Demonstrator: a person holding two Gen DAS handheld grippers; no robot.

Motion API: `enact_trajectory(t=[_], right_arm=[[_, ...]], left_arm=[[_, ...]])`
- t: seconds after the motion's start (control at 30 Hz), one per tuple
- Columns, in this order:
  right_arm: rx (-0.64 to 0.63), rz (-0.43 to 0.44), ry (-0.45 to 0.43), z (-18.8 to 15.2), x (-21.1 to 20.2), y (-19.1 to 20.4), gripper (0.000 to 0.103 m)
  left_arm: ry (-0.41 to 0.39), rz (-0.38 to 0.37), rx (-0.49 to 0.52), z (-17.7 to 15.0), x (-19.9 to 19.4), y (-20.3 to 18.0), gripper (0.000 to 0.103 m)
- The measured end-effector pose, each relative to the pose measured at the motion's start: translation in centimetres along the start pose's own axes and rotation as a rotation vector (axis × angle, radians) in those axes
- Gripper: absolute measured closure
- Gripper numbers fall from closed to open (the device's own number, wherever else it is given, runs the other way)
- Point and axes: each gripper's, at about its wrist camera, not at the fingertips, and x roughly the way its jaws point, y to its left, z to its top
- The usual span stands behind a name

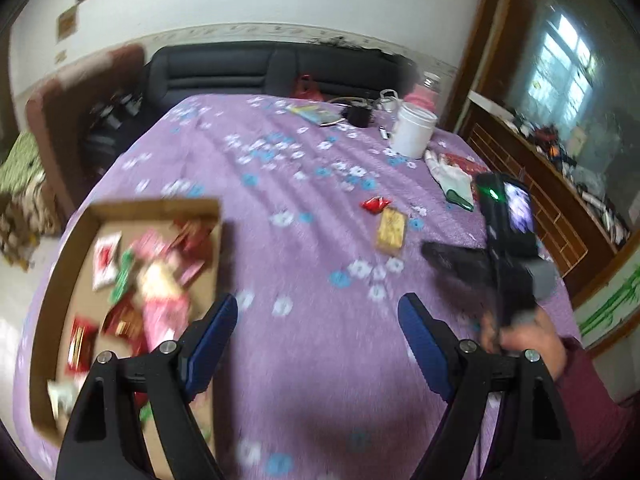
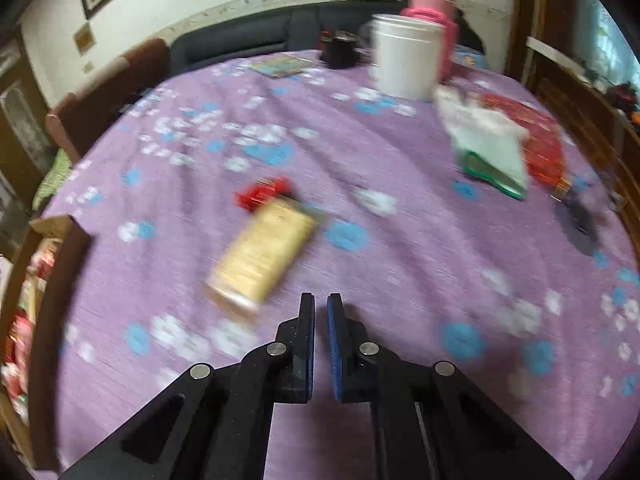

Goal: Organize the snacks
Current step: 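Grasp the small red candy with the left gripper while the right grasps the gold cake bar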

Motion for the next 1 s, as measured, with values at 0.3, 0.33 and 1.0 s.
enact_trajectory(t=[0.3, 0.33, 1.0], right_arm=[[0.262, 0.268, -0.041, -0.9, 0.1, -8.1, 0.095], [0.261, 0.274, -0.040, -0.9, 0.2, -8.2, 0.095], [0.226, 0.262, -0.047, -0.3, 0.7, -7.7, 0.095]], left_arm=[[0.131, -0.122, -0.011, 7.1, 11.0, -3.2, 0.021], [0.166, -0.140, -0.024, 8.0, 13.1, -3.5, 0.025], [0.235, -0.102, 0.054, 9.4, 22.0, -5.5, 0.089]])
